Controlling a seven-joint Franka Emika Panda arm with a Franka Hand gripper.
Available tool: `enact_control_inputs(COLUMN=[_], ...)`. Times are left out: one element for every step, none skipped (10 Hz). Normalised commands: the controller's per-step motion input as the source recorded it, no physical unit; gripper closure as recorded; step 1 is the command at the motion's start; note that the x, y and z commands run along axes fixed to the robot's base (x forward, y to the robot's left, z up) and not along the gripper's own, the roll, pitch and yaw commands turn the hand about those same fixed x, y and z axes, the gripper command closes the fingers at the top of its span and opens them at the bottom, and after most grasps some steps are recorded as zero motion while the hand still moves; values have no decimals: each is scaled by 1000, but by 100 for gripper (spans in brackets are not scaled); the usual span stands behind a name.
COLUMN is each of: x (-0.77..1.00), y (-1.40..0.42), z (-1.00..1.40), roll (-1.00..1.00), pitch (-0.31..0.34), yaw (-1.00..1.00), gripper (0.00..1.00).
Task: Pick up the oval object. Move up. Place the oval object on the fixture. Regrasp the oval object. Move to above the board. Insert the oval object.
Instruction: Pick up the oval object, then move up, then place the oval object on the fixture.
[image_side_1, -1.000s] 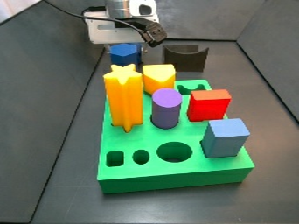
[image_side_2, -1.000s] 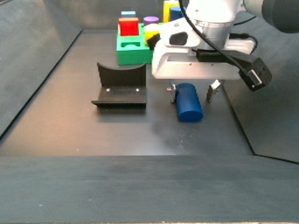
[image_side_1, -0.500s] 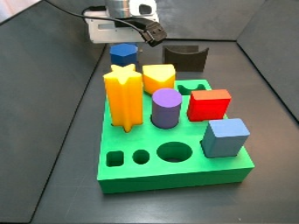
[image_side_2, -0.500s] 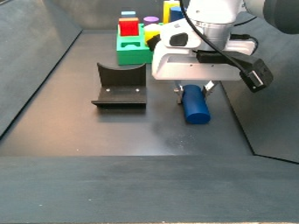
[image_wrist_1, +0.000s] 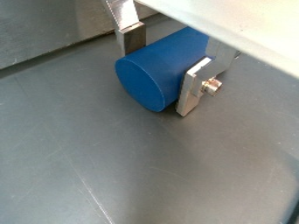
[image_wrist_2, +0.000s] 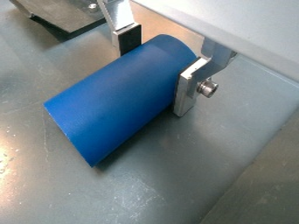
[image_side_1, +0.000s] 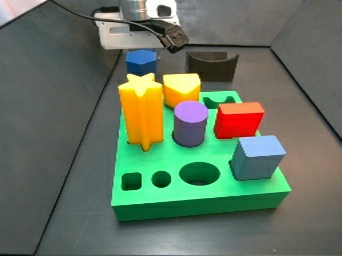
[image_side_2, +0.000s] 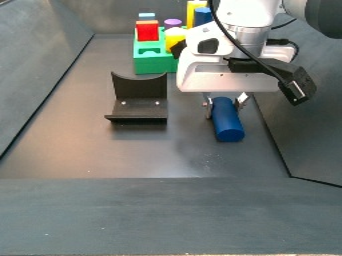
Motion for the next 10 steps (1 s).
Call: enact_control_inputs(x=[0,0,0,26,8,3,-6,-15,0,2], y=[0,0,0,12,22,25,21,16,0,-1], z=[0,0,833,830,744,638,472,336,1000,1000], roll=[0,0,0,4,6,11,23,33,0,14], pitch=[0,0,0,-6,29,55,60,54,0,3], yaw=[0,0,0,-13,-16,-19,-22,-22,0,2], gripper=[100,100,100,100,100,100,100,100,100,100])
